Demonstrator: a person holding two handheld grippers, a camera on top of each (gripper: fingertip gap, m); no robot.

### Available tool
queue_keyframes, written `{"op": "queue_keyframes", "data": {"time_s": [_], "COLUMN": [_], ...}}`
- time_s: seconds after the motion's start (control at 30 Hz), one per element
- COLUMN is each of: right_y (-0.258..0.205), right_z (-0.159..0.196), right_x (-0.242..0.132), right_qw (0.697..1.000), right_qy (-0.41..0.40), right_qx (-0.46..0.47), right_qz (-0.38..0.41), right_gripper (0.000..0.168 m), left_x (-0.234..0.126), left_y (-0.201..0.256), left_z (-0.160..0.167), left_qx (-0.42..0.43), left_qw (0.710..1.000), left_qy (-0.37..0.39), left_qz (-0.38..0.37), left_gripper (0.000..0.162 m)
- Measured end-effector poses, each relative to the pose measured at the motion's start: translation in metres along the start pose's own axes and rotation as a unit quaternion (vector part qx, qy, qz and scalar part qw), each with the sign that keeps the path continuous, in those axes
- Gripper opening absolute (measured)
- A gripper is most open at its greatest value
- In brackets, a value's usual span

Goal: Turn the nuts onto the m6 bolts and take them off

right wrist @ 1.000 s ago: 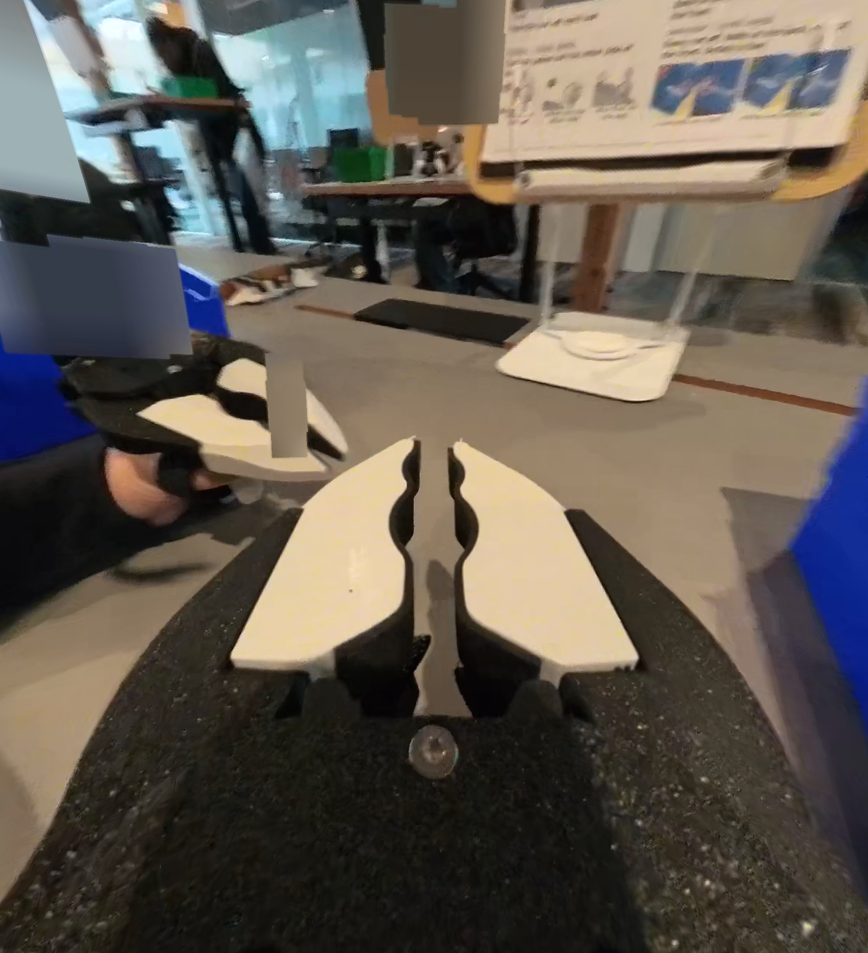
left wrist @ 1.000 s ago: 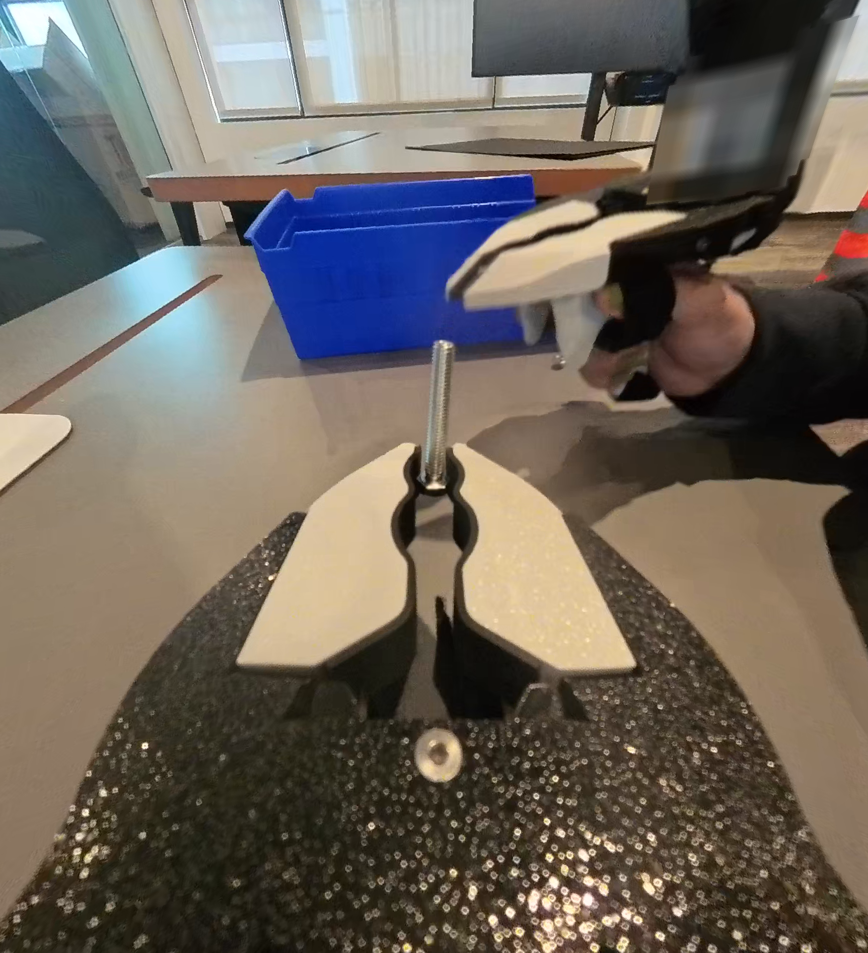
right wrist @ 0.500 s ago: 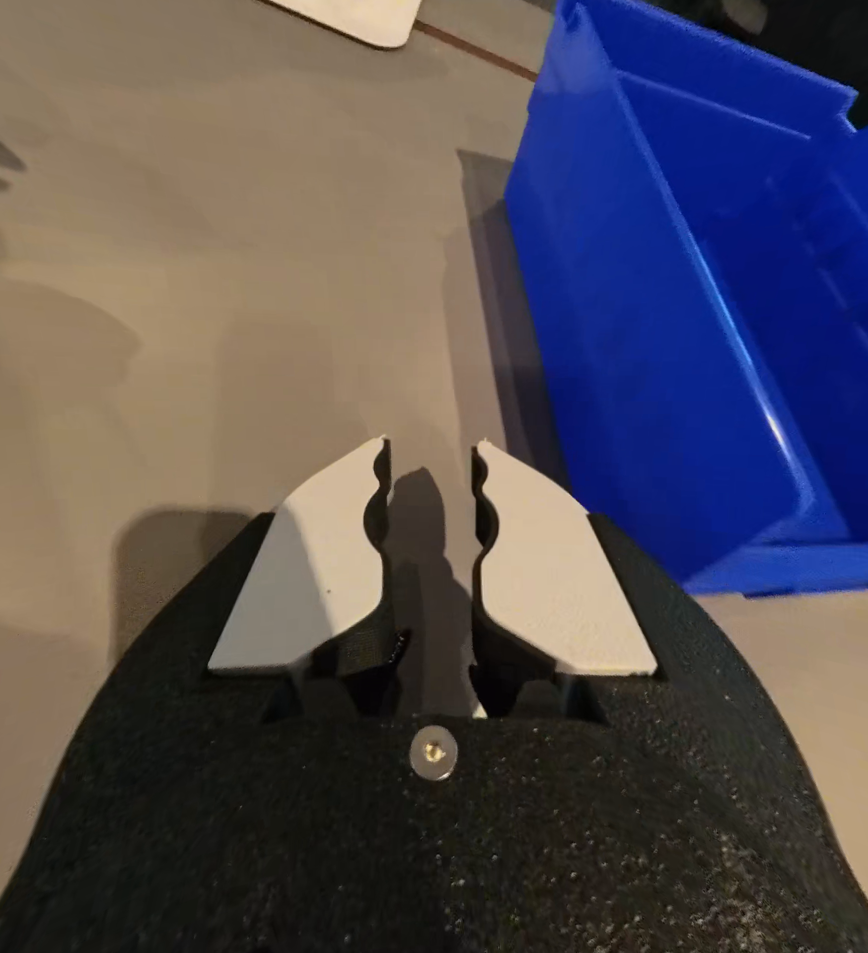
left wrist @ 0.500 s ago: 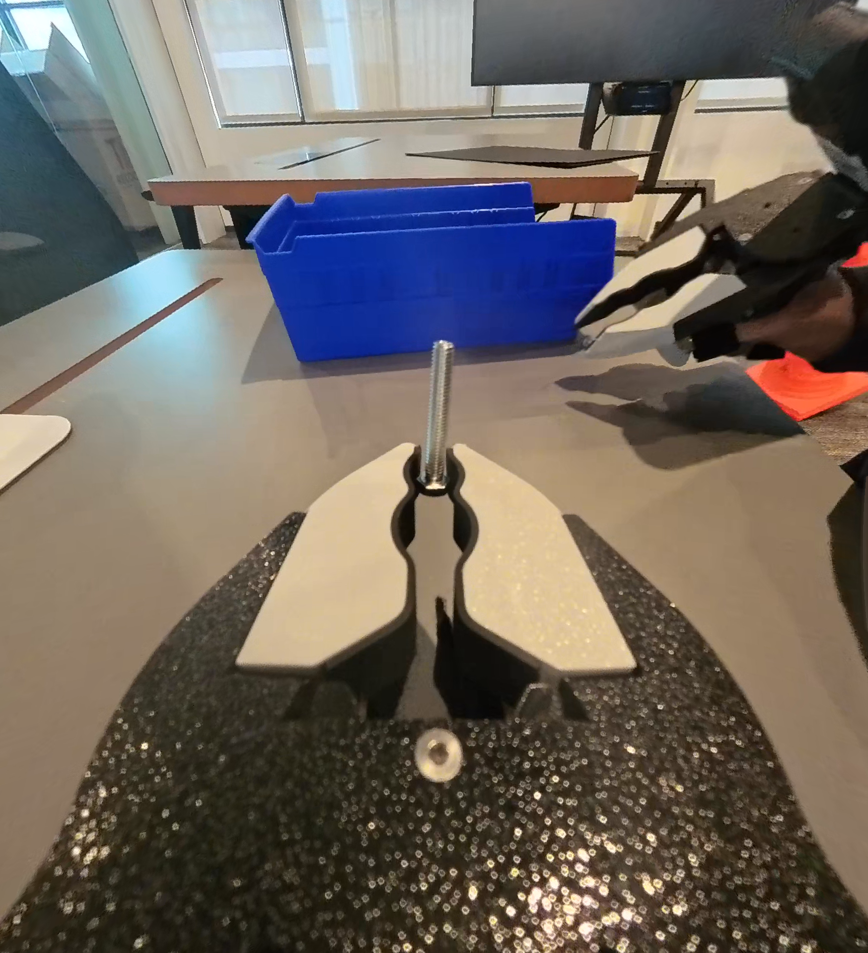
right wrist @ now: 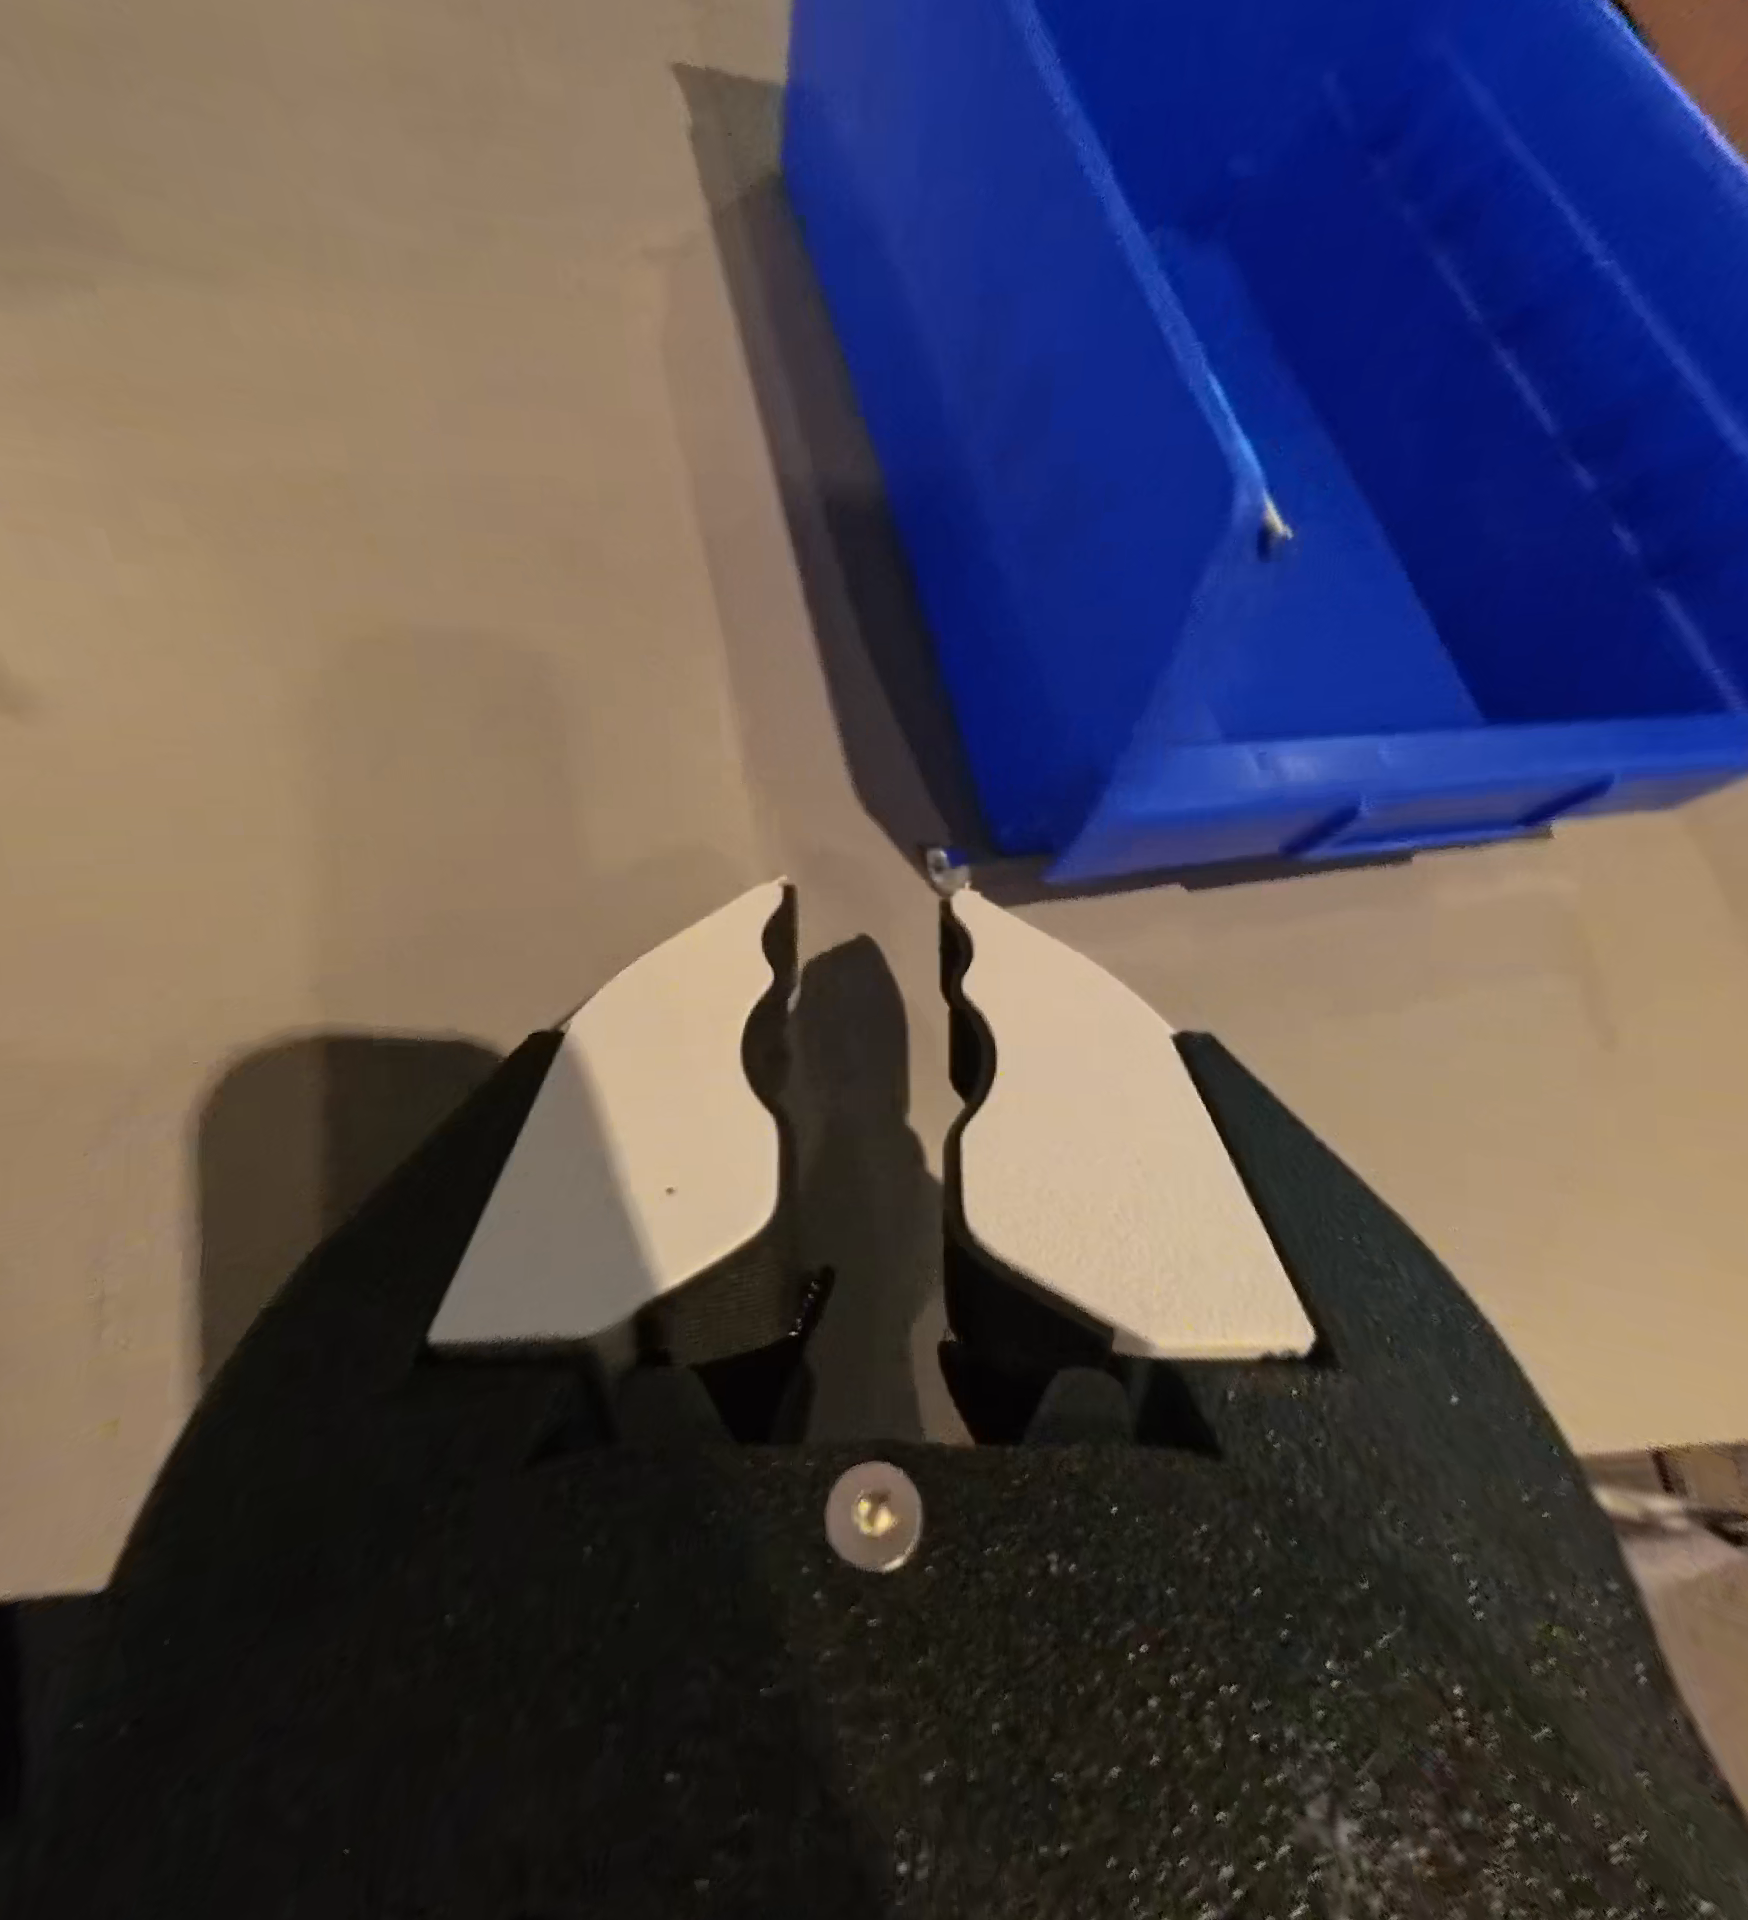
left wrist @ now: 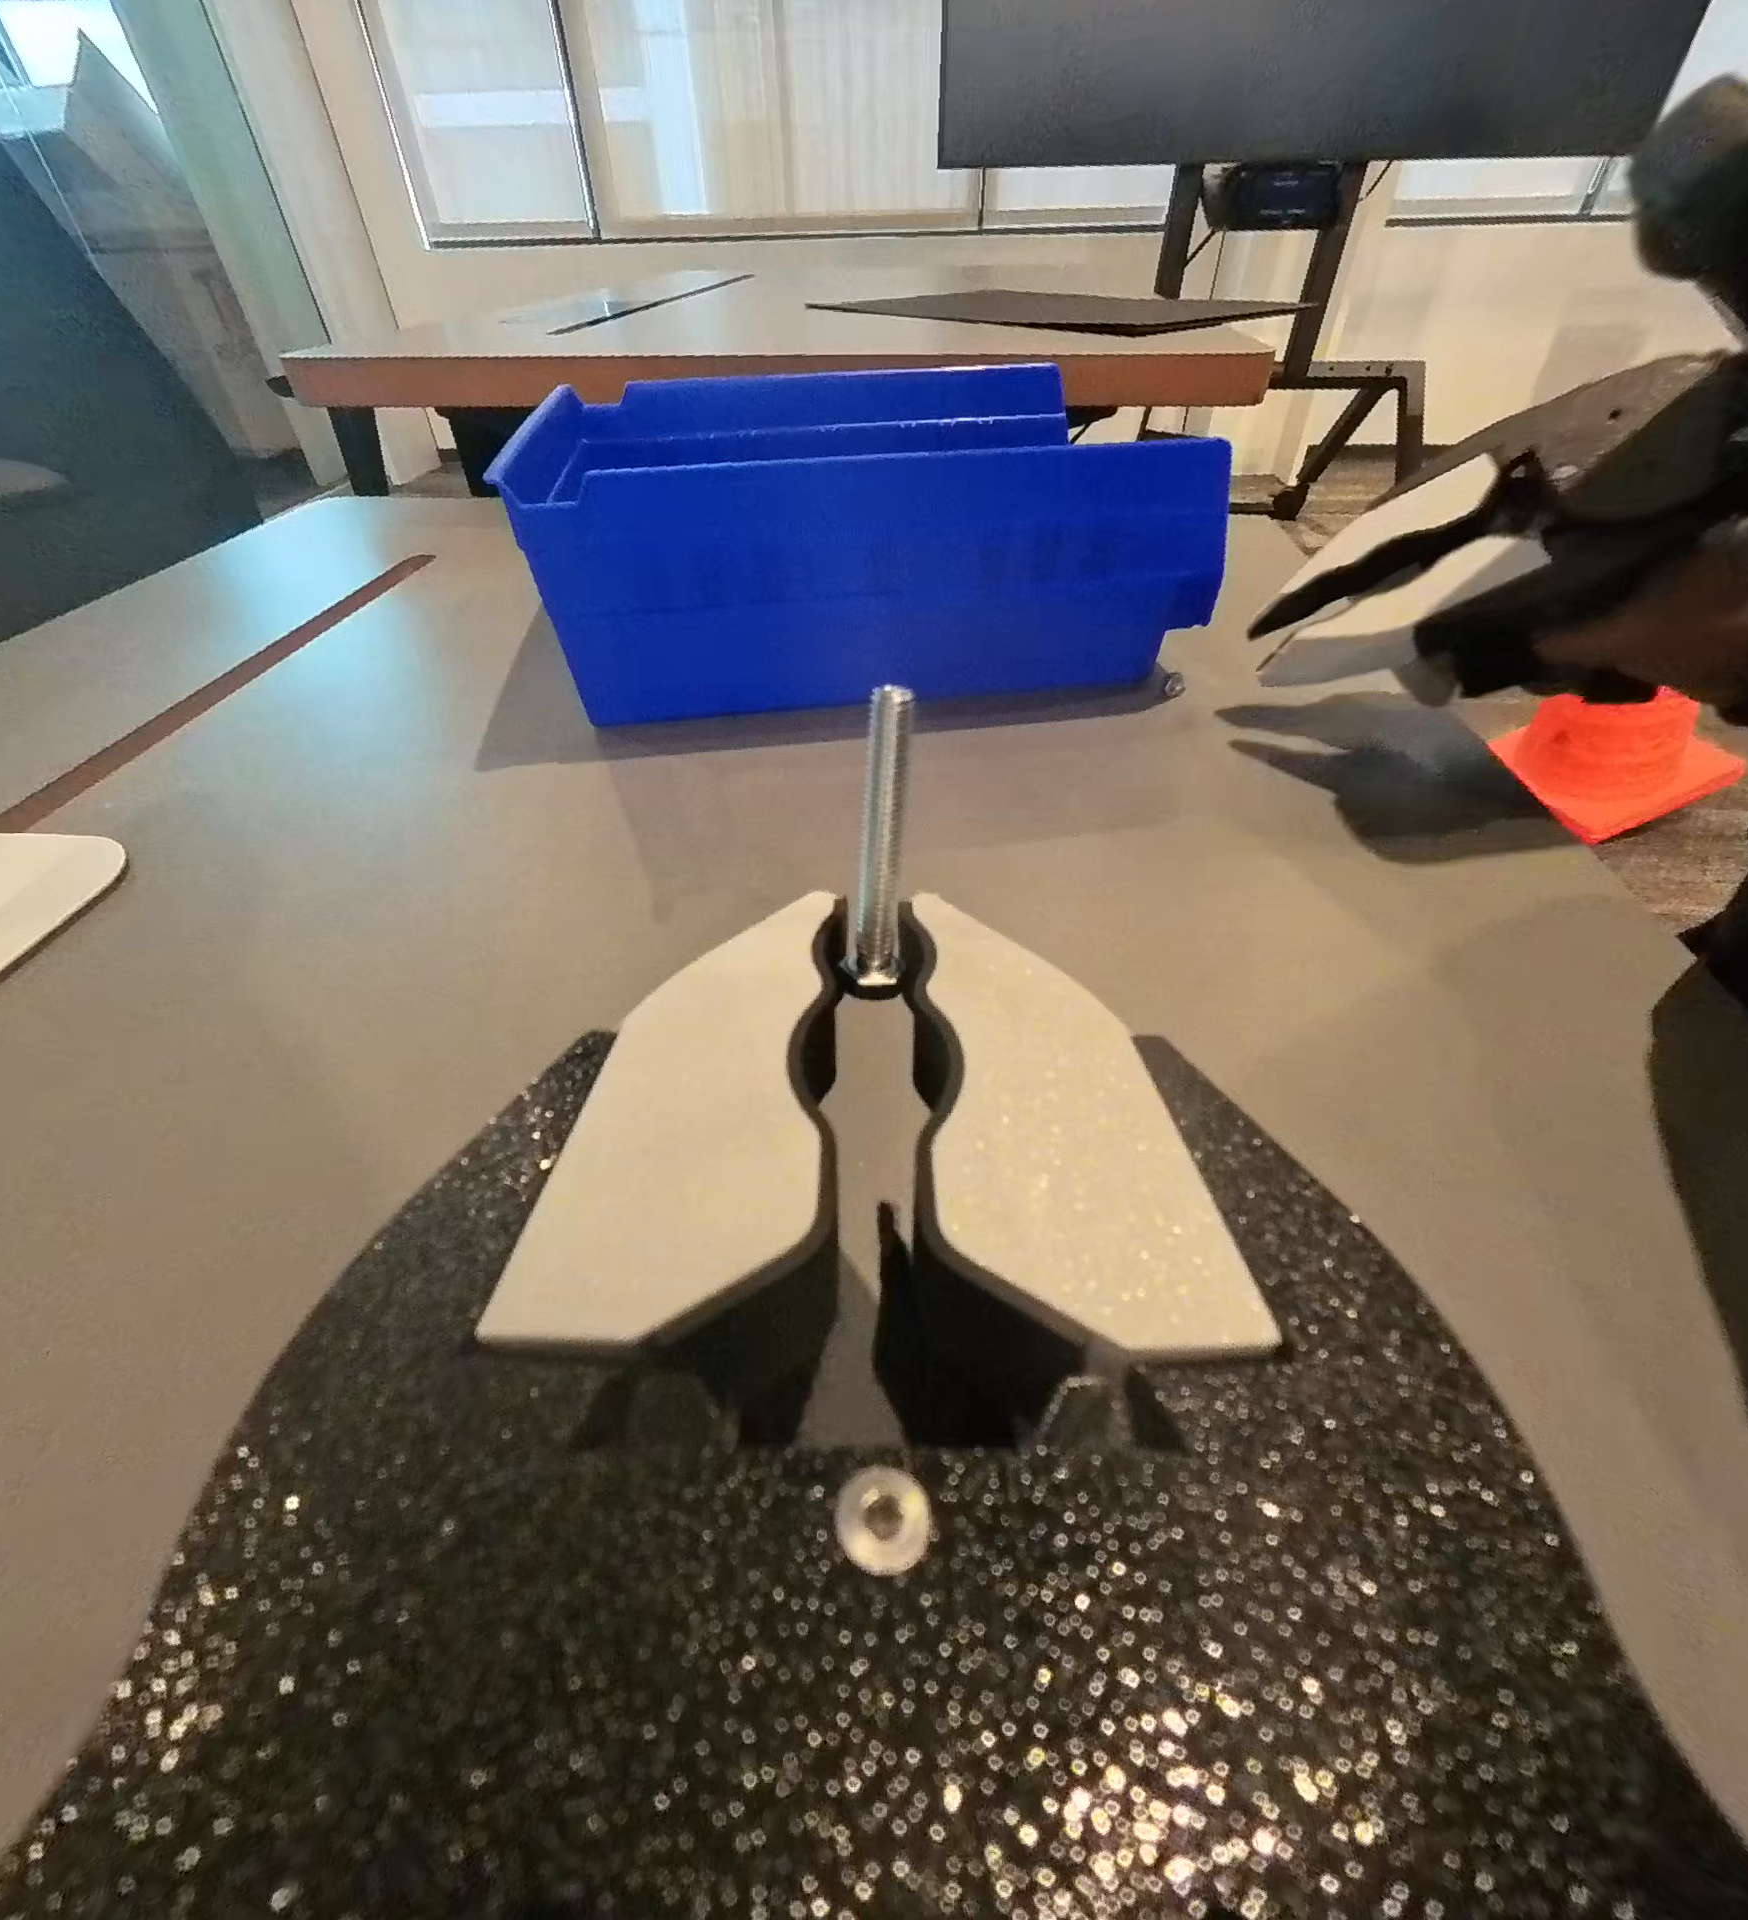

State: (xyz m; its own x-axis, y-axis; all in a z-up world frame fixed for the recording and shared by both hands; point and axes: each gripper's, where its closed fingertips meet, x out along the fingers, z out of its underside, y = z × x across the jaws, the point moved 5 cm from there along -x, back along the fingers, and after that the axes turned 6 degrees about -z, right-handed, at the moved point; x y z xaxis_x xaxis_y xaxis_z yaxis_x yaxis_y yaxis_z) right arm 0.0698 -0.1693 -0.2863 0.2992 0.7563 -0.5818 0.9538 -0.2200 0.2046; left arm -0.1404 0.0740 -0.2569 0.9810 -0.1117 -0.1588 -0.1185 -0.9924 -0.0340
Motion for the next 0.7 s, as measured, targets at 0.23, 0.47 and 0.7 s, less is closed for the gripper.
{"op": "queue_keyframes", "data": {"time_s": [0.23,0.47,0.7], "right_y": [0.010,0.012,0.017], "right_z": [-0.001,-0.001,0.003], "right_x": [0.022,0.029,0.036], "right_qw": [1.000,0.999,0.996], "right_qy": [-0.027,-0.043,-0.083], "right_qx": [-0.007,-0.003,-0.011], "right_qz": [0.007,0.016,0.030], "right_gripper": [0.022,0.018,0.011], "left_x": [0.000,0.000,0.000], "left_y": [0.001,0.002,0.003], "left_z": [0.000,0.001,0.001], "left_qx": [0.002,0.002,0.001], "left_qw": [1.000,1.000,1.000], "left_qy": [-0.001,-0.002,-0.003], "left_qz": [0.004,0.007,0.010], "left_gripper": [0.009,0.009,0.009]}}
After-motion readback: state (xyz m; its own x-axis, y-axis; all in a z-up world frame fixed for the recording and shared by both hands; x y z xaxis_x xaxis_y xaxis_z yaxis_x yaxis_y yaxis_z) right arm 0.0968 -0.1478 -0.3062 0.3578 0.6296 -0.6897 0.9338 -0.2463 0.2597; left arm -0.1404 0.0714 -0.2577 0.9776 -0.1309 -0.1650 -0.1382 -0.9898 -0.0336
